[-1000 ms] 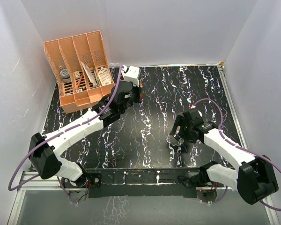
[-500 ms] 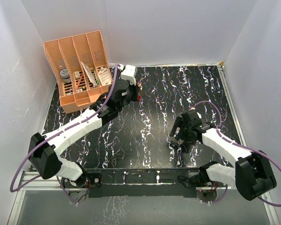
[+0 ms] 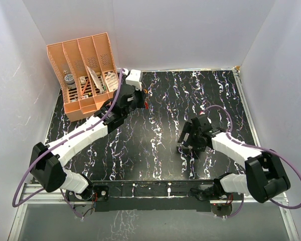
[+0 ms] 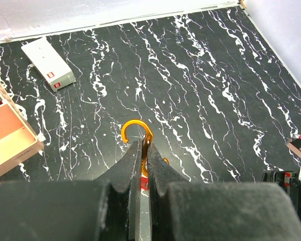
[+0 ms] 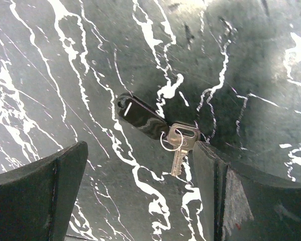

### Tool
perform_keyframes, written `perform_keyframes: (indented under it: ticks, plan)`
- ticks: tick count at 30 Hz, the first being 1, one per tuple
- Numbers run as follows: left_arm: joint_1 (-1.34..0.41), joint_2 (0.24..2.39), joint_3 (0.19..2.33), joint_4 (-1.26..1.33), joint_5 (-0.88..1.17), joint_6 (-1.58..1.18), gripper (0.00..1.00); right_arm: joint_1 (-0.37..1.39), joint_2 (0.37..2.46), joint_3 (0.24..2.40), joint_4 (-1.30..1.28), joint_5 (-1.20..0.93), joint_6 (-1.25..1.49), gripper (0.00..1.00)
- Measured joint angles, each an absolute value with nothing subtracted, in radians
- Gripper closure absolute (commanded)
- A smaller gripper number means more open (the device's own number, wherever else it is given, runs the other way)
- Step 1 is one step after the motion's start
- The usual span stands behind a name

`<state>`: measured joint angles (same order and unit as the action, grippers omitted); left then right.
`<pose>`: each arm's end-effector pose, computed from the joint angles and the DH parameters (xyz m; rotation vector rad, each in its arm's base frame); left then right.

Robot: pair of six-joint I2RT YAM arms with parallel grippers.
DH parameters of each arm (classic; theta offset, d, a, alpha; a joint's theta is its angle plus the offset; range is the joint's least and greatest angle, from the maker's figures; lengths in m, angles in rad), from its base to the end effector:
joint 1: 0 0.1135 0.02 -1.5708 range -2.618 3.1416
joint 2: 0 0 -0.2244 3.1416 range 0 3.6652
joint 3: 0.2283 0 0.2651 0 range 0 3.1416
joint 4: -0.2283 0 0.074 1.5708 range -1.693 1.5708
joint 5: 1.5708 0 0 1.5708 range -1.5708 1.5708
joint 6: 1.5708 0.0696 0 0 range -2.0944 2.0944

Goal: Put the keys on the keyring

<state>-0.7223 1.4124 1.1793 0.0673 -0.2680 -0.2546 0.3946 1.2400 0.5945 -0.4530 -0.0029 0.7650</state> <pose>0.3040 -0.2433 0.3105 0.2105 1.7426 -0.4852 0.2351 0.0981 0.0904 0.5009 2.6787 0.3626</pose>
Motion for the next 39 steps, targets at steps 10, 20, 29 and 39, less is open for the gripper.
perform_keyframes:
  ticks: [10,20,29,39]
  plan:
    - [-0.686,1.407,1.176,0.074,-0.248,-0.263,1.0,0.445,1.467,0.751,-0.324,-0.06,0.765,0.15]
    - [-0.664,1.398,1.119,0.081,-0.248,-0.27,1.0,0.529,1.657,0.895,-0.151,-0.111,0.768,0.16]
    - [-0.662,1.303,1.095,0.067,-0.276,-0.279,1.0,0.567,1.625,0.916,-0.192,-0.033,0.704,0.21]
    - [-0.662,1.283,1.093,0.062,-0.281,-0.282,1.0,0.57,1.532,0.913,-0.257,0.039,0.657,0.46]
